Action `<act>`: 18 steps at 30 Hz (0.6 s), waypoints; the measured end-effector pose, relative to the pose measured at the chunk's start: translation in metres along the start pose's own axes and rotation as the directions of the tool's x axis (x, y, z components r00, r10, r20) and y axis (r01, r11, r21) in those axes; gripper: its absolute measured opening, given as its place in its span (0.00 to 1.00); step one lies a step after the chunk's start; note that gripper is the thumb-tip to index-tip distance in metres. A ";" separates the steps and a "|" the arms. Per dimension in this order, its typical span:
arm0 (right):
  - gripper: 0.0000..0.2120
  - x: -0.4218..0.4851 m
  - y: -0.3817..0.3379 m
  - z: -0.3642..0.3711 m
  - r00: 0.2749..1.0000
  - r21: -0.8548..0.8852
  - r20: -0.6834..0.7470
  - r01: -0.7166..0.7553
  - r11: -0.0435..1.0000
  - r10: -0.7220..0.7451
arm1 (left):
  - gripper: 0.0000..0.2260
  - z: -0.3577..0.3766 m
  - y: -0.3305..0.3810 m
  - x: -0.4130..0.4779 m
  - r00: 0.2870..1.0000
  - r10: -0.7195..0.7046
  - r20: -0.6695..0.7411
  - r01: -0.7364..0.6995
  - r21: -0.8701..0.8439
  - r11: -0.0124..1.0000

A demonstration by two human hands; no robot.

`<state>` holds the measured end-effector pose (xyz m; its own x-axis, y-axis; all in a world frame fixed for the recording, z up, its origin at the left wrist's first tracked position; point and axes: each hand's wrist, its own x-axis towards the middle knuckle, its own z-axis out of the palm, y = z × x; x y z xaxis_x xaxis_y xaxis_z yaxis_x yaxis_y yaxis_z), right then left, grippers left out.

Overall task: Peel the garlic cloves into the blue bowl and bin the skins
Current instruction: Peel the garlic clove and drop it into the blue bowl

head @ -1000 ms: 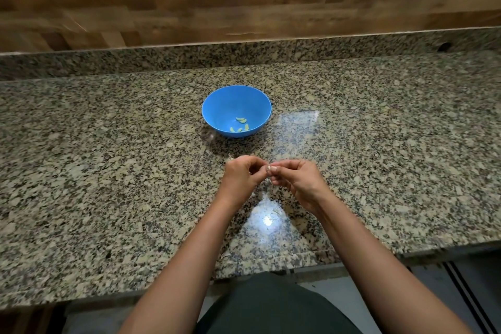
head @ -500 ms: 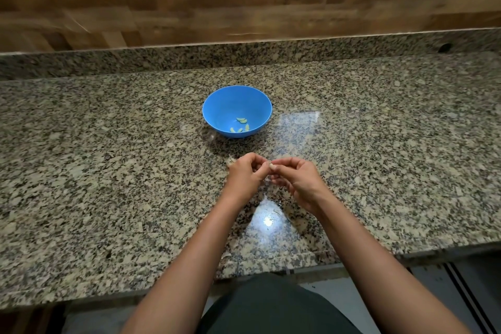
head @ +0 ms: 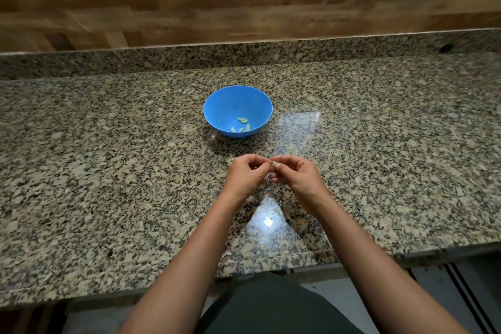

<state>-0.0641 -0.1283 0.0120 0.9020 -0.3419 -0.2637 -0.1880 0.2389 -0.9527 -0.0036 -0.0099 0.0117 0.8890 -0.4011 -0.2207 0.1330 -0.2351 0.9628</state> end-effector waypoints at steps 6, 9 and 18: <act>0.07 0.001 0.006 0.001 0.991 -0.263 -0.008 0.128 0.956 -0.135 | 0.04 0.000 0.006 -0.002 1.000 -0.024 0.011 0.025 -0.065 0.998; 0.07 0.001 0.006 0.001 0.986 -0.316 0.004 0.162 0.935 -0.169 | 0.04 -0.001 0.008 -0.003 0.999 -0.038 0.018 0.039 -0.099 0.994; 0.07 -0.001 0.003 0.000 0.980 -0.382 0.023 0.192 0.904 -0.198 | 0.03 -0.002 0.009 -0.005 0.997 -0.068 0.040 0.073 -0.149 0.986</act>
<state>-0.0654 -0.1272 0.0095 0.9301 -0.3613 -0.0659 -0.1453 -0.1972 -0.9695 -0.0064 -0.0082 0.0214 0.8599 -0.4192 -0.2914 0.2612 -0.1293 0.9566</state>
